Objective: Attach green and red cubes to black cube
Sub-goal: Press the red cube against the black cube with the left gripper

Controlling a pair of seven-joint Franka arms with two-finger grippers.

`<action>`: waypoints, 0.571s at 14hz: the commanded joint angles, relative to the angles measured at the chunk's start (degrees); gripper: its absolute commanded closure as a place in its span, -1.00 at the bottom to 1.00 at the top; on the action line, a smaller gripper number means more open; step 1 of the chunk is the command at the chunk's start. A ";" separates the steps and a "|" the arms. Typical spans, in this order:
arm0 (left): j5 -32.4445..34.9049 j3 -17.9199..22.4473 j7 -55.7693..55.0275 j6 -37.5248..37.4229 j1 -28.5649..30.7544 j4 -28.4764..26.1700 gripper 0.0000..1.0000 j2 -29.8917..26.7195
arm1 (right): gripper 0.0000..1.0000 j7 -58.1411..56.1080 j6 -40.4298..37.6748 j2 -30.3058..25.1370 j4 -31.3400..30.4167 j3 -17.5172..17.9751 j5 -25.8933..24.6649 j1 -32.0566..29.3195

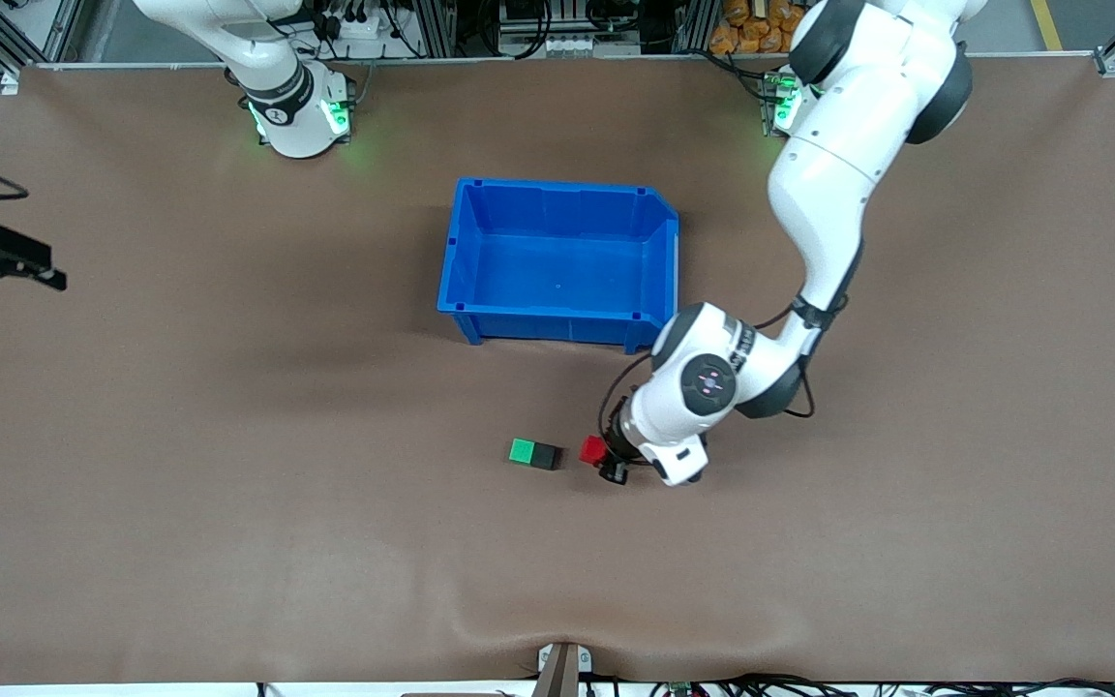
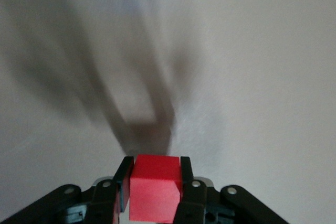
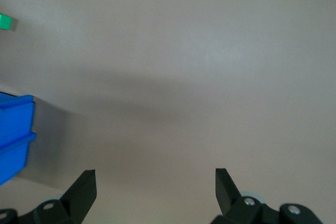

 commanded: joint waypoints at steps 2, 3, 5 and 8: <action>-0.85 4.20 -3.62 2.40 -4.21 2.74 1.00 2.35 | -1.00 9.30 -1.77 -4.21 -4.33 1.18 0.27 0.29; -0.85 5.59 -6.42 3.81 -5.52 2.82 1.00 2.44 | -1.00 9.76 -2.56 -4.39 -4.33 1.09 0.18 0.21; -0.85 8.85 -7.86 4.43 -8.33 3.00 1.00 2.44 | -1.00 9.85 -2.40 -4.39 -4.68 1.09 0.09 0.21; -0.93 8.86 -10.05 6.54 -8.26 5.36 1.00 4.01 | -1.00 9.07 -2.39 -4.31 -3.02 1.18 0.09 0.38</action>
